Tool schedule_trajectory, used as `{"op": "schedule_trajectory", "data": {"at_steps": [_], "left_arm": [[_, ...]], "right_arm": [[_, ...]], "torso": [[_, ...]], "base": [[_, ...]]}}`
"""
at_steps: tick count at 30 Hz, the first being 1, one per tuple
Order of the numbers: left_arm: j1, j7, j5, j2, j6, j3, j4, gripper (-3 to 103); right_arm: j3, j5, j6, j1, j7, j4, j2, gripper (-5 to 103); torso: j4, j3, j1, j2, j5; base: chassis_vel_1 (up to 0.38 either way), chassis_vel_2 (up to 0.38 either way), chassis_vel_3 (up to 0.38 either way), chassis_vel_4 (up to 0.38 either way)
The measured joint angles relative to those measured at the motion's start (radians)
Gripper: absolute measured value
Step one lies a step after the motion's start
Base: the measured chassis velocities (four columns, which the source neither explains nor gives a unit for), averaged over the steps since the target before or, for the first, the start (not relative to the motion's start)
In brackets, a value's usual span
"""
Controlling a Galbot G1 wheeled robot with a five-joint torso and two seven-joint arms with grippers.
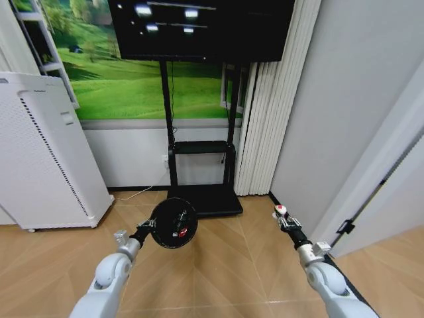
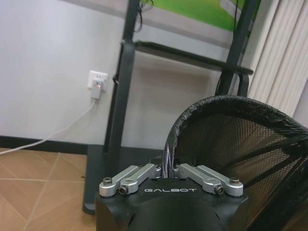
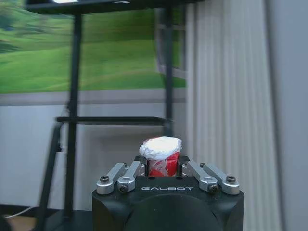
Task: Pick up the trash bin and place the garbage on the floor into it.
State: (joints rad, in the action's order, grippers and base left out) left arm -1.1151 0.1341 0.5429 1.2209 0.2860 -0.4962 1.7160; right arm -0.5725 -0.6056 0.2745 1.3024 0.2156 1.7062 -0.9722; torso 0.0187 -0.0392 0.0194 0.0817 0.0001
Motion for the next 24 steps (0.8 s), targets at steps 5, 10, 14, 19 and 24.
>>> {"op": "schedule_trajectory", "data": {"at_steps": [5,10,14,19,24], "left_arm": [[0.090,-0.018,-0.023,0.017,-0.004,0.131,-0.081,3],[0.155,-0.036,-0.030,0.034,-0.008,0.255,-0.132,3],[0.198,-0.045,-0.035,0.061,-0.011,0.329,-0.166,3],[0.250,-0.058,-0.026,0.106,-0.014,0.405,-0.212,3],[0.294,-0.059,-0.024,0.130,-0.019,0.450,-0.248,3]], "right_arm": [[0.061,0.038,-0.031,0.021,0.046,0.117,0.026,28],[0.109,0.045,-0.073,-0.028,0.060,0.146,0.056,28],[0.143,0.046,-0.093,-0.049,0.070,0.167,0.080,28],[0.205,0.070,-0.109,-0.074,0.079,0.179,0.091,28],[0.283,0.104,-0.131,-0.131,0.082,0.153,0.075,28]], "torso": [[0.0002,0.000,0.000,0.000,0.0001],[-0.0002,0.000,0.000,0.000,0.0000],[-0.0002,0.000,0.000,0.000,0.0000],[0.0001,0.000,0.000,0.000,0.0001],[-0.0002,0.000,0.000,0.000,0.0001]], "base": [[0.000,0.000,0.000,0.000],[0.000,0.000,0.000,0.000],[0.000,0.000,0.000,0.000],[0.000,0.000,0.000,0.000],[0.000,0.000,0.000,0.000]]}}
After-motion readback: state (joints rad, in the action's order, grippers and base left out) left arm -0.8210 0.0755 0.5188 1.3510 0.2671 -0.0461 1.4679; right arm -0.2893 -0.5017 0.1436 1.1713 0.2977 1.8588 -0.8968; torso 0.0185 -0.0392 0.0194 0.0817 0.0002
